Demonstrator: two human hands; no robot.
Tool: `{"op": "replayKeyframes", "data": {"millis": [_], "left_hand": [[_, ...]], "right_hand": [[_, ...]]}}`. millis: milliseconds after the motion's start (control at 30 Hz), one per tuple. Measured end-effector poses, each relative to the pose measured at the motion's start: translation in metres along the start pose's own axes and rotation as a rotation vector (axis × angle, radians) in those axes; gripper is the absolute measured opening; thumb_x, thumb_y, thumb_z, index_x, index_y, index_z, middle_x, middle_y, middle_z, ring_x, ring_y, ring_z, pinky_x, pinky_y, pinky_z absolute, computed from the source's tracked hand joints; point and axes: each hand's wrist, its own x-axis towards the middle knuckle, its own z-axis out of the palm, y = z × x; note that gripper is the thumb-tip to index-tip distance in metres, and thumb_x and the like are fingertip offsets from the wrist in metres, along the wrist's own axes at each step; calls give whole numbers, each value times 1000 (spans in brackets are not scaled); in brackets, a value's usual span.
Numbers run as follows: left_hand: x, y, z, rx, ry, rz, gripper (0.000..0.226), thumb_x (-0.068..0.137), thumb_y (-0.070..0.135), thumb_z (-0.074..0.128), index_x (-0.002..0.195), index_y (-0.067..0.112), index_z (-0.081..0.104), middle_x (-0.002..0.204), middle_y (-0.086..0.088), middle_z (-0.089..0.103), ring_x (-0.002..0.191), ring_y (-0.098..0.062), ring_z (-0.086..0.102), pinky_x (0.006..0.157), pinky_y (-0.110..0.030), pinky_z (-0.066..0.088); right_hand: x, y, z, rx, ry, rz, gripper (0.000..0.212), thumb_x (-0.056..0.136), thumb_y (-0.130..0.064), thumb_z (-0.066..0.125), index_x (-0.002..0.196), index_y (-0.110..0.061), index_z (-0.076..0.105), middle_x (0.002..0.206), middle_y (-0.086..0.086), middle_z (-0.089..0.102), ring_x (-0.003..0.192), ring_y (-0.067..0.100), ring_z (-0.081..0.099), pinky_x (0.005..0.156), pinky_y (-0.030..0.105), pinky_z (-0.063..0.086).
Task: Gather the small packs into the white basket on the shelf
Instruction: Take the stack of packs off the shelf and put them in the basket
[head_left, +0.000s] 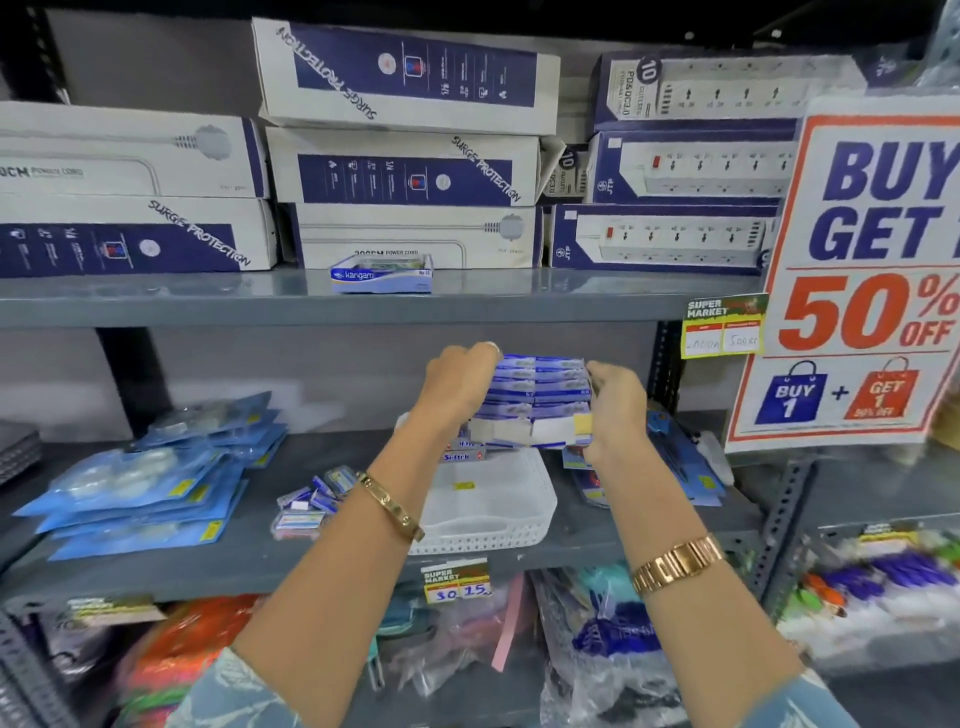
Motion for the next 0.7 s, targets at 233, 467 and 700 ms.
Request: {"op": "replayKeyframes", "data": {"millis": [233,467,700], "left_hand": [[21,-50,12,-193,11,-178,31,77,25,44,91,6,63,89,-11,70,71,-25,64,63,-31,48],[60,-96,19,-227,22,-242,21,83,15,46,67,14,60,70,-5,66,64,-22,63,69,-35,51],[106,-154,35,-305,-77,-353,14,85,4,44,80,10,56,77,-9,61,63,-19,57,59,-27,48]], "right_hand": [[33,48,-6,-54,-40,40,28,89,-6,41,71,-9,63,60,4,62,48,20,59,52,27,49],[78,93,-5,-78,-26,153,31,91,2,40,94,-10,69,77,8,67,63,27,62,60,33,52],[122,136,-3,-139,-29,279,27,94,2,41,107,-8,63,90,13,67,73,26,63,64,35,53]]}}
